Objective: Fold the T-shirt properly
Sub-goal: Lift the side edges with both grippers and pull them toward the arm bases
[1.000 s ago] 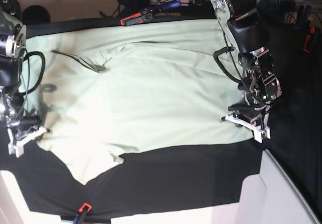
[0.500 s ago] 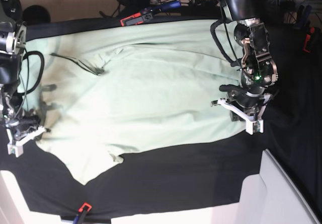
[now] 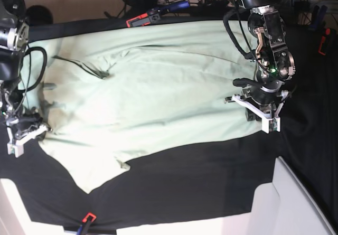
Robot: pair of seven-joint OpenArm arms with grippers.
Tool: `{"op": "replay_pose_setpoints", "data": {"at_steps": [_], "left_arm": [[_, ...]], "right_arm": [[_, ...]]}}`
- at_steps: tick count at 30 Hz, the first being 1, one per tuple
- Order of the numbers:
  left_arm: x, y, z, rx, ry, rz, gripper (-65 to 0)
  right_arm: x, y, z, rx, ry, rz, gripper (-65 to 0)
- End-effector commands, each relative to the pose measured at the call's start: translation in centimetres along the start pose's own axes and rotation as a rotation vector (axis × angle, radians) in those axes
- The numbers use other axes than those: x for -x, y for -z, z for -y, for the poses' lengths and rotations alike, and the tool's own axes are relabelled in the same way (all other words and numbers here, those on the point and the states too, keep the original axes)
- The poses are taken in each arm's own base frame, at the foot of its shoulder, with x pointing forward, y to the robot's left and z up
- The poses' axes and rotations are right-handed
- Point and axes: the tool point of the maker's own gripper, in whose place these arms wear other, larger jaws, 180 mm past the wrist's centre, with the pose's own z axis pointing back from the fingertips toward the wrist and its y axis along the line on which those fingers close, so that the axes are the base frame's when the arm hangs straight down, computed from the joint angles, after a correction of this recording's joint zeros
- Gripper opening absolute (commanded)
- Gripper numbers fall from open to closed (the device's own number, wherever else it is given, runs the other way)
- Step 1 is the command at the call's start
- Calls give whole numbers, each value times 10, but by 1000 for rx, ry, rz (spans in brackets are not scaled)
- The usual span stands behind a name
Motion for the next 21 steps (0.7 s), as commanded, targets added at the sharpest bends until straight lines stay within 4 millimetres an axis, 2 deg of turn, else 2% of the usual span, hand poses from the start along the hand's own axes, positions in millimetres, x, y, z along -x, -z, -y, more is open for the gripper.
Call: {"op": "replay_pose_setpoints", "data": {"at_steps": [1, 4, 7, 14, 17, 21], "left_arm": [[-14, -3, -1, 0, 7, 49, -650], [-5, -5, -1, 2, 9, 31, -650], [5, -8, -2, 2, 12, 9, -650], [33, -17, -7, -5, 23, -48, -650], [37, -19, -13, -12, 40, -59, -650], [36, -19, -20, -21, 54, -59, -643]], "right_arm": [[-34, -6, 4, -1, -20, 92, -650], [-34, -13, -6, -17, -57, 124, -650], [-26, -14, -11, -24, -73, 84, -650], [-10, -16, -9, -21, -75, 35, -650], [2, -17, -6, -14, -72, 14, -650], [6, -17, -6, -12, -71, 1, -634]]}}
